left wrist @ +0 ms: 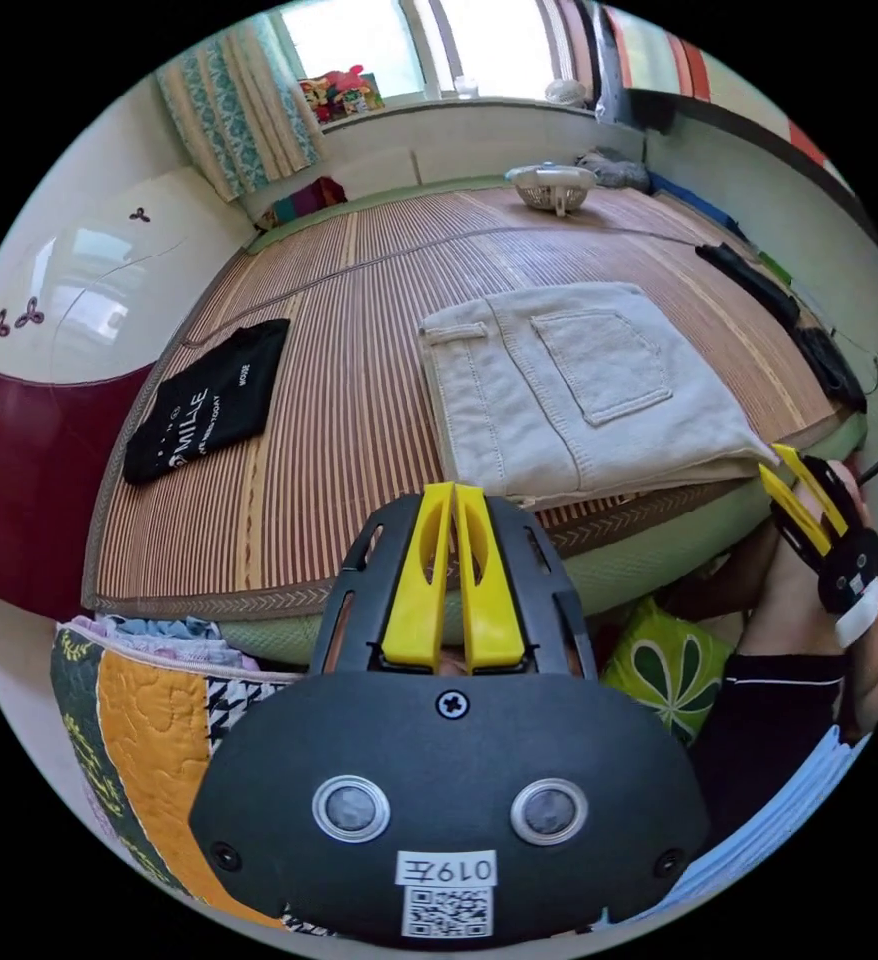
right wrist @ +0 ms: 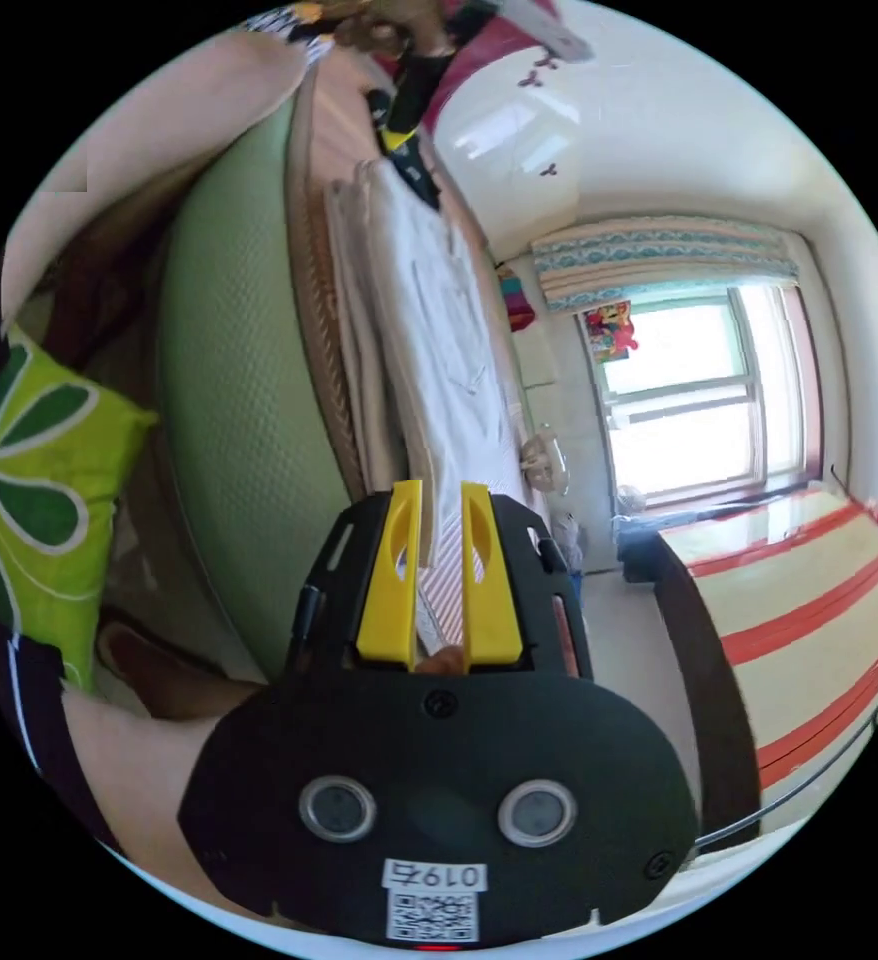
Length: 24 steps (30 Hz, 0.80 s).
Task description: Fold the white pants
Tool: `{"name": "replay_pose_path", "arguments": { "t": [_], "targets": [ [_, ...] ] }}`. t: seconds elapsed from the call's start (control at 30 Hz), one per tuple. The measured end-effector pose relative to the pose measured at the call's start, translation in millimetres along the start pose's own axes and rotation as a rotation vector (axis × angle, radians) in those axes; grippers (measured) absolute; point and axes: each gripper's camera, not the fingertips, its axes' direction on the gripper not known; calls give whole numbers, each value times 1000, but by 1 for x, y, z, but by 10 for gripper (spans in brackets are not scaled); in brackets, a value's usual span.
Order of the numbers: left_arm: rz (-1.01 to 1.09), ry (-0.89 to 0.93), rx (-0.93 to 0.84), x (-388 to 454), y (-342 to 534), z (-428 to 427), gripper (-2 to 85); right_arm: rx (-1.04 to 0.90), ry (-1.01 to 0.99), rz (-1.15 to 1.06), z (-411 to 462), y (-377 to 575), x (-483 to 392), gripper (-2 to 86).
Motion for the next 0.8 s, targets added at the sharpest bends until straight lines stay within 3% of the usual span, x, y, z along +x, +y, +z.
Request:
{"name": "replay_pose_path", "arguments": {
  "t": [0.13, 0.27, 0.43, 0.8],
  "targets": [
    [-113, 177, 18, -56, -34, 6, 68, 20, -99, 279, 32, 18, 51, 93],
    [-285, 220, 60, -113, -78, 34, 70, -5, -232, 480, 101, 46, 92, 94],
    [-382, 395, -12, -165, -119, 79, 70, -5, -363, 482, 150, 79, 61, 82],
    [-472, 567, -104, -237, -162, 125, 37, -1, -369, 386, 195, 105, -4, 58]
  ]
}}
